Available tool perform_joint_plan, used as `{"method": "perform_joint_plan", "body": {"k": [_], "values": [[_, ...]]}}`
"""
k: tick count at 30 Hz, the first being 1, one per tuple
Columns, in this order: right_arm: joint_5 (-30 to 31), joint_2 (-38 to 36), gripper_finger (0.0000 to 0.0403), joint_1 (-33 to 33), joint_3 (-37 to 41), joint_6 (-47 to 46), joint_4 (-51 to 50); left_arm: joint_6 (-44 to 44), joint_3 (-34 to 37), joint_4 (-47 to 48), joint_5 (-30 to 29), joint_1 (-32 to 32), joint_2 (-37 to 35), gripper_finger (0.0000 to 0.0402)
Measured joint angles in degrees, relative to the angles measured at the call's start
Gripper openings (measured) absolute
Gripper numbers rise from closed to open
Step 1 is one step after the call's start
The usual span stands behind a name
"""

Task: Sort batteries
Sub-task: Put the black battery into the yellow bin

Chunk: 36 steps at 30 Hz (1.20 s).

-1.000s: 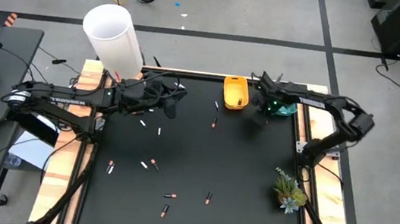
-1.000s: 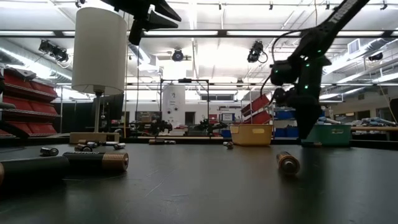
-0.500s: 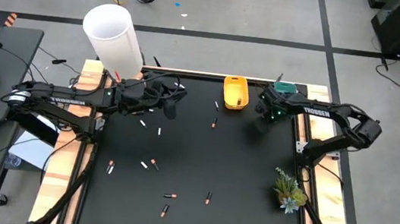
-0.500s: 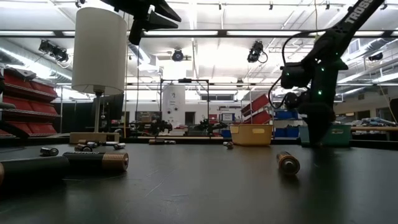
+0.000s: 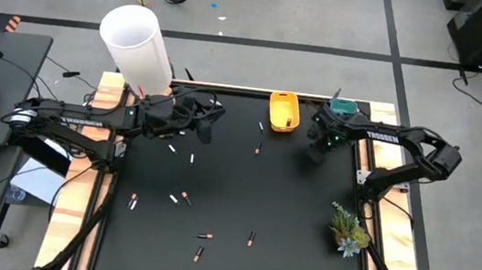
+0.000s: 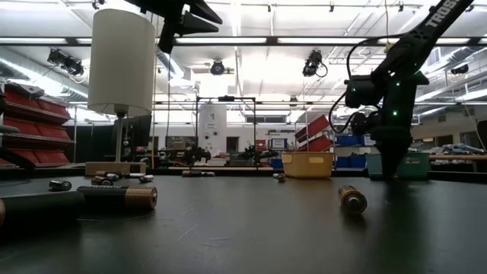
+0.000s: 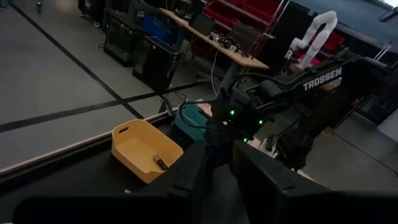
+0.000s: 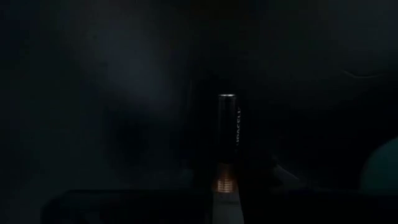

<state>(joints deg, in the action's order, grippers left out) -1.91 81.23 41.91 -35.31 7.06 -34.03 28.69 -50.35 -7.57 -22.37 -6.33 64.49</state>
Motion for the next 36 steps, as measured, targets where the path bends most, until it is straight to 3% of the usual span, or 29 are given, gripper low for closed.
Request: {"method": "perform_joint_plan", "body": {"k": [11,18,22,27,33,36], "values": [[0.5,0.5,0.0042,-1.1,-4.1,0.9,-6.3,0.0,0.0,-0.7,0.0,0.0,0.0,0.0097],[-1.6,0.4,0.0042,-1.1,-15.3,1.1,-13.2,0.4,0.0,-2.3,0.1,0.0,0.0,0.0097],[-6.0,0.3,0.0042,-1.0,-21.4,0.7,-15.2,0.5,0.0,-2.3,0.6,0.0,0.0,0.0097],[-15.1,0.3,0.0042,0.0,-24.7,-2.4,-5.1,1.1,0.0,-0.7,0.5,0.0,0.1,0.0097],[-15.6,5.1,0.0044,0.3,-24.7,-4.9,5.1,1.4,0.0,-0.8,-0.4,0.0,1.8,0.0097],[-15.7,8.0,0.0081,0.3,-24.7,-6.9,6.6,4.0,0.0,-1.3,-0.1,0.0,2.3,0.0097]]}}
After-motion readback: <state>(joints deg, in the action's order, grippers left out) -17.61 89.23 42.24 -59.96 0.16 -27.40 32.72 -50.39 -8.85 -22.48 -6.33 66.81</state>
